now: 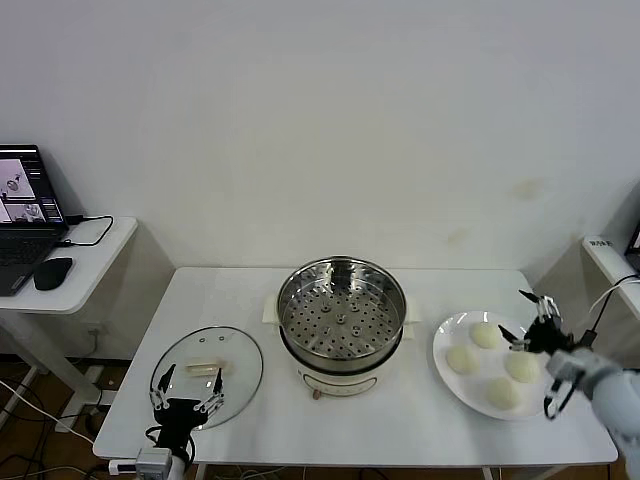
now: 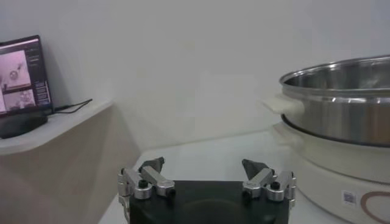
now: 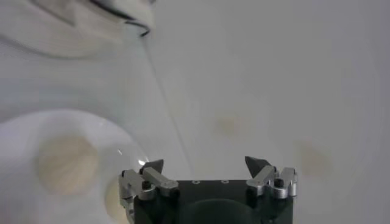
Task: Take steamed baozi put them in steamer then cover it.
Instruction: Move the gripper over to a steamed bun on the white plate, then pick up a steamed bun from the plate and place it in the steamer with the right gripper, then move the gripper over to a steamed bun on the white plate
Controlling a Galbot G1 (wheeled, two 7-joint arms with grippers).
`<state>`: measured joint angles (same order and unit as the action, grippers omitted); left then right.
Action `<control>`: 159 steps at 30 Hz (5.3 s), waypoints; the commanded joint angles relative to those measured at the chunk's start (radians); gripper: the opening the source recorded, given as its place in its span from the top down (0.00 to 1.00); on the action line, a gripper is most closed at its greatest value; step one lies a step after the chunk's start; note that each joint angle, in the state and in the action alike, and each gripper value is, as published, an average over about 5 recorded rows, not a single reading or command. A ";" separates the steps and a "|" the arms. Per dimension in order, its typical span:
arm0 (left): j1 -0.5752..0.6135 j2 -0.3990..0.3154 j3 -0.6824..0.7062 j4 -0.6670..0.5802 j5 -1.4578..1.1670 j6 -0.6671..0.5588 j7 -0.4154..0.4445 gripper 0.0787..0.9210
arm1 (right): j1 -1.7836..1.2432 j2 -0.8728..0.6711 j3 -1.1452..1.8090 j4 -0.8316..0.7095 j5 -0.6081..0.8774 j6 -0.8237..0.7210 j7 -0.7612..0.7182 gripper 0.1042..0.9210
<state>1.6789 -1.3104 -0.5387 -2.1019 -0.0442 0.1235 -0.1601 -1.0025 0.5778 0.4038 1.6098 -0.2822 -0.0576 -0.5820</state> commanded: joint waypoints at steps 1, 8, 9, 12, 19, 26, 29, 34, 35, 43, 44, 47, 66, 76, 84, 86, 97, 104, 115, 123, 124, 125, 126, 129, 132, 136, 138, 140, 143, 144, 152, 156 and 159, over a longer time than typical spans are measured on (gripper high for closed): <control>-0.002 0.001 -0.004 -0.001 0.008 0.006 0.002 0.12 | 0.369 -0.181 -0.321 -0.165 0.042 -0.028 -0.210 0.12; -0.009 0.010 -0.022 -0.002 -0.001 0.007 -0.002 0.12 | 0.667 -0.123 -0.691 -0.351 0.039 -0.016 -0.334 0.12; -0.010 0.013 -0.024 -0.001 -0.003 0.007 -0.003 0.12 | 0.691 -0.111 -0.720 -0.372 0.031 -0.014 -0.342 0.12; -0.014 0.016 -0.029 0.004 -0.006 0.007 -0.004 0.12 | 0.752 -0.074 -0.791 -0.442 0.007 -0.005 -0.362 0.12; -0.018 0.019 -0.035 0.009 -0.007 0.009 -0.004 0.12 | 0.823 0.017 -0.872 -0.567 -0.021 0.033 -0.398 0.12; -0.017 0.024 -0.043 0.010 -0.007 0.009 -0.003 0.12 | 0.842 0.085 -0.913 -0.611 -0.009 0.045 -0.423 0.12; -0.016 0.023 -0.044 0.011 -0.006 0.009 -0.002 0.12 | 0.839 0.110 -0.919 -0.623 -0.008 0.042 -0.423 0.12; -0.016 0.024 -0.045 0.010 -0.005 0.010 0.000 0.12 | 0.827 0.140 -0.922 -0.640 -0.011 0.033 -0.419 0.12; -0.016 0.024 -0.045 0.010 -0.005 0.010 0.000 0.12 | 0.826 0.144 -0.923 -0.643 -0.011 0.032 -0.418 0.12; -0.021 0.022 -0.045 0.015 -0.005 0.010 0.000 0.12 | 0.823 0.168 -0.928 -0.654 -0.017 0.023 -0.414 0.14; -0.021 0.022 -0.045 0.015 -0.005 0.010 0.000 0.12 | 0.823 0.169 -0.929 -0.656 -0.019 0.022 -0.414 0.15; -0.023 0.020 -0.045 0.017 -0.005 0.009 -0.001 0.12 | 0.824 0.172 -0.929 -0.663 -0.024 0.019 -0.412 0.21; -0.024 0.024 -0.052 0.015 -0.012 0.009 -0.002 0.12 | 0.857 0.105 -0.967 -0.589 0.027 0.011 -0.423 0.53; -0.028 0.039 -0.052 0.022 -0.029 0.009 -0.001 0.12 | 1.097 -0.048 -1.147 -0.350 0.234 -0.007 -0.425 0.53; -0.039 0.043 -0.041 0.024 -0.047 0.010 -0.002 0.12 | 1.431 -0.013 -1.391 -0.244 0.407 -0.006 -0.416 0.53; -0.043 0.043 -0.038 0.021 -0.049 0.010 -0.001 0.12 | 1.508 0.025 -1.450 -0.227 0.442 -0.003 -0.408 0.53; -0.051 0.055 -0.053 0.008 -0.066 0.013 -0.001 0.12 | 1.644 0.308 -1.624 -0.198 0.534 0.093 -0.334 0.53; -0.037 0.053 -0.069 -0.004 -0.067 0.011 -0.001 0.12 | 1.589 0.457 -1.695 -0.283 0.402 0.248 -0.277 0.53; -0.025 0.047 -0.089 -0.032 -0.069 0.013 -0.001 0.12 | 1.450 0.596 -1.687 -0.457 0.105 0.454 -0.198 0.52; -0.028 0.043 -0.089 -0.032 -0.071 0.013 -0.001 0.12 | 1.423 0.625 -1.682 -0.521 -0.050 0.544 -0.160 0.51; -0.028 0.043 -0.090 -0.032 -0.071 0.013 -0.001 0.12 | 1.421 0.626 -1.680 -0.528 -0.065 0.552 -0.157 0.51; -0.028 0.043 -0.090 -0.032 -0.072 0.013 -0.001 0.12 | 1.418 0.628 -1.678 -0.536 -0.082 0.561 -0.153 0.51; -0.029 0.043 -0.090 -0.032 -0.073 0.013 -0.001 0.12 | 1.416 0.630 -1.675 -0.544 -0.097 0.569 -0.149 0.50; -0.030 0.043 -0.090 -0.032 -0.074 0.013 -0.002 0.12 | 1.409 0.634 -1.668 -0.561 -0.125 0.583 -0.143 0.49; -0.030 0.042 -0.090 -0.033 -0.074 0.013 -0.002 0.12 | 1.406 0.633 -1.667 -0.562 -0.134 0.587 -0.143 0.45; -0.030 0.040 -0.090 -0.033 -0.074 0.013 -0.002 0.12 | 1.409 0.628 -1.666 -0.562 -0.152 0.594 -0.143 0.33; -0.030 0.040 -0.090 -0.034 -0.075 0.013 -0.002 0.12 | 1.416 0.622 -1.665 -0.557 -0.139 0.595 -0.143 0.26; -0.030 0.039 -0.090 -0.034 -0.075 0.013 -0.003 0.12 | 1.429 0.608 -1.665 -0.540 -0.098 0.587 -0.153 0.20; -0.030 0.040 -0.092 -0.036 -0.076 0.015 -0.003 0.12 | 1.481 0.560 -1.678 -0.461 0.067 0.503 -0.223 0.14; -0.029 0.041 -0.093 -0.037 -0.076 0.016 -0.003 0.12 | 1.504 0.536 -1.684 -0.422 0.144 0.451 -0.257 0.13; -0.023 0.052 -0.097 -0.057 -0.084 0.029 -0.002 0.12 | 1.644 0.256 -1.652 -0.083 0.609 -0.113 -0.375 0.12; -0.025 0.059 -0.094 -0.064 -0.084 0.037 -0.001 0.12 | 1.669 0.074 -1.650 0.070 0.672 -0.303 -0.360 0.12; -0.026 0.067 -0.090 -0.073 -0.085 0.040 -0.001 0.12 | 1.660 -0.070 -1.653 0.143 0.653 -0.359 -0.348 0.12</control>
<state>1.6526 -1.2439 -0.6271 -2.1722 -0.1292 0.1623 -0.1610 0.6003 0.7300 -1.2581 1.5572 0.1940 -0.1444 -0.8953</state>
